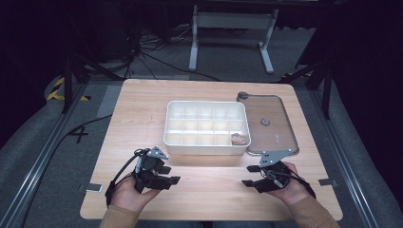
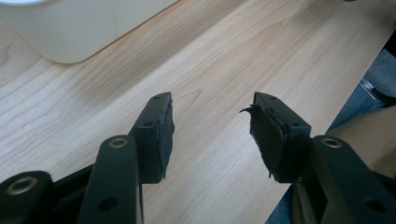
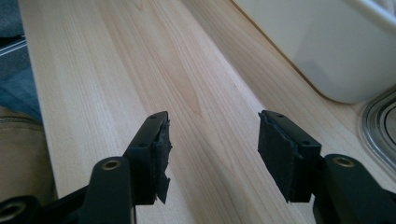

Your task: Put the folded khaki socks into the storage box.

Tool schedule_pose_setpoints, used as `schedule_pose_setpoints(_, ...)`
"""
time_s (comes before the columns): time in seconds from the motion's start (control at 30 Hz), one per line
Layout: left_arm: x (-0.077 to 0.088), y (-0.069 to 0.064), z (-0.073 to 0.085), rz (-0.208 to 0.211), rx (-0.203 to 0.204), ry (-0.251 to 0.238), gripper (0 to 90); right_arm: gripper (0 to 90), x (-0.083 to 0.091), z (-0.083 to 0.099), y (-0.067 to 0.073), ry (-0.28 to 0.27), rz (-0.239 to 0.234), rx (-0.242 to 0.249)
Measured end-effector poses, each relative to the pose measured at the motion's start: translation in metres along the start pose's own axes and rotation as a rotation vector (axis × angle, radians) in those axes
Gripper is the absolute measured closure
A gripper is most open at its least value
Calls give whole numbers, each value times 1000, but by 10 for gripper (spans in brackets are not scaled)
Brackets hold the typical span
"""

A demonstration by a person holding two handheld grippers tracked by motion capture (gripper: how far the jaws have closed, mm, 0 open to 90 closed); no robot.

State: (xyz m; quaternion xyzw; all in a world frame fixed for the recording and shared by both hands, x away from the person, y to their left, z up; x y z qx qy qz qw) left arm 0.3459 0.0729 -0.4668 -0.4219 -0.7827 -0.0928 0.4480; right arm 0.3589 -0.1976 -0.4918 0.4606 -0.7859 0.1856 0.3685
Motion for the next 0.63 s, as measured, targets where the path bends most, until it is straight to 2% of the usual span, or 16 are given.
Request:
schedule_pose_setpoints(0.03,-1,2,0,1,-11,-7,493,439,-4,4,0,-1,16,2)
schedule_pose_setpoints(0.1,-2,2,1,-1,-7,-4,492,440,-6,7,1,-1,21,-3)
schedule_pose_setpoints(0.17,-5,6,2,-1,-19,-21,492,447,-11,14,3,3,38,18)
schedule_pose_setpoints(0.27,-12,10,4,-3,-27,-37,492,446,-14,18,4,0,40,28)
schedule_pose_setpoints(0.33,-19,15,9,-13,-24,-21,490,431,-16,20,2,6,46,22)
schedule_pose_setpoints(0.37,-24,19,13,-35,-30,7,489,432,-17,22,1,8,53,23)
schedule_pose_setpoints(0.4,-24,19,13,-35,-30,7,489,432,-17,22,1,8,53,23)
schedule_pose_setpoints(0.47,-30,23,16,-51,-51,24,488,431,-19,25,0,18,61,31)
schedule_pose_setpoints(0.57,-34,24,20,-51,-70,53,485,421,-20,26,-2,15,66,32)
schedule_pose_setpoints(0.63,-37,24,21,-59,-60,55,482,413,-21,26,-2,14,71,37)
Point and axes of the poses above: each handheld gripper's, and its own axes: x roughly backward along the jaws, z roughly out of its underside, y roughly to its left, the point moved 10 cm from there along -x, roughly forward along the jaws, and after that the axes turned 1 degree about -x, right-handed, at the moved point
